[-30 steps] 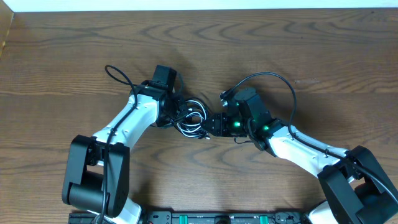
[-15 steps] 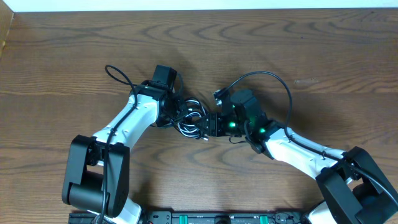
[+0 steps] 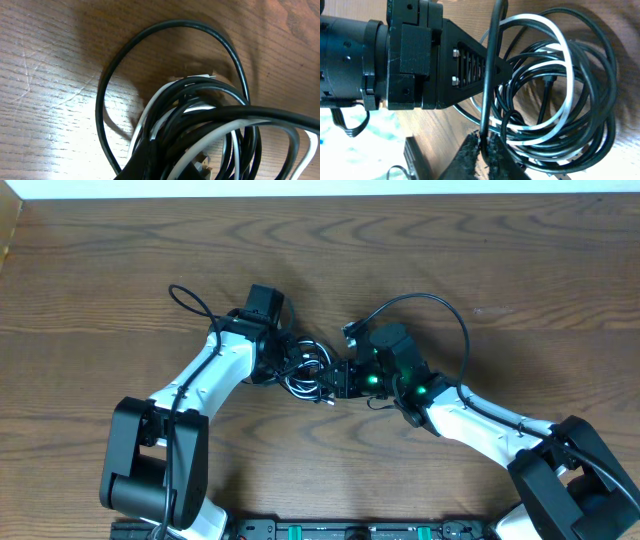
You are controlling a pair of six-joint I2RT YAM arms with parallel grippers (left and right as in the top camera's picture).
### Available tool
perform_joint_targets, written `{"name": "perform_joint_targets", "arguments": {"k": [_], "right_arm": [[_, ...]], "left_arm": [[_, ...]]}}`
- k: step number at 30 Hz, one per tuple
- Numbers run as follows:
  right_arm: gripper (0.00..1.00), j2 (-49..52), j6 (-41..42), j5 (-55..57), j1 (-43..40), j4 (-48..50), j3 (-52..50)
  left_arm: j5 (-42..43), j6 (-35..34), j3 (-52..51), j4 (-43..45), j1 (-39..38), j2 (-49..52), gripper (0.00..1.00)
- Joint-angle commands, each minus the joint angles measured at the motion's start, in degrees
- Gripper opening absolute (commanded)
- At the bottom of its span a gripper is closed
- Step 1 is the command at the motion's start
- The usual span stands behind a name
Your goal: Untangle cables
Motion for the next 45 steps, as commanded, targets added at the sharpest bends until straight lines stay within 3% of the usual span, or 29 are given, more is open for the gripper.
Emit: {"name": "perform_joint_targets", "arguments": {"k": [1, 2, 9, 10, 12, 14, 23, 28, 34, 41, 43, 45], "right_arm": [[0.09, -0.87, -0.44, 2.97, 1.18, -0.17, 0.39], [0.16, -0.87, -0.44, 4.68, 1.68, -0.28, 0.39], [0.22, -0.87, -0.44, 15.02, 4.5, -1.44, 0.39], [0.21, -0.87, -0.44, 15.98, 4.52, -1.6, 0.39], [0.07, -0.87, -0.42, 16.17, 4.5, -1.36, 0.39], [0.01, -0.87, -0.42, 16.13, 4.59, -1.42, 0.39], [0.01, -0.87, -0.48, 18.51, 6.8, -6.71, 0.39], [0.01, -0.85, -0.46, 20.02, 8.61, -7.34, 0.37], [0.01, -0.85, -0.44, 27.85, 12.94, -11.06, 0.33], [0.01, -0.72, -0.46, 29.64, 15.19, -10.58, 0.33], [0.18, -1.11, -0.46, 29.2, 14.45, -9.01, 0.37], [0.24, -2.45, -0.46, 27.54, 12.74, -7.26, 0.42]], "left_arm": [[-0.09, 0.55, -0.35, -0.15, 0.28, 0.42, 0.08], [-0.09, 0.57, -0.35, -0.15, 0.28, 0.42, 0.08], [-0.09, 0.55, -0.35, -0.15, 0.28, 0.42, 0.08], [-0.09, 0.57, -0.35, -0.17, 0.28, 0.42, 0.08], [-0.07, 0.55, -0.35, -0.15, 0.28, 0.42, 0.08], [-0.09, 0.57, -0.35, -0.17, 0.28, 0.42, 0.08], [-3.58, -0.81, -2.62, -0.76, -0.07, 0.57, 0.08], [-3.76, -3.78, -7.48, 3.85, -1.33, 0.76, 0.08], [-3.78, -3.78, -7.54, 4.15, -1.33, 0.76, 0.08], [-3.74, -3.8, -7.52, 4.35, -1.33, 0.76, 0.08], [-3.52, -3.8, -7.52, 4.35, -1.33, 0.76, 0.08], [-2.67, -3.78, -7.52, 4.35, -1.33, 0.76, 0.08]]}}
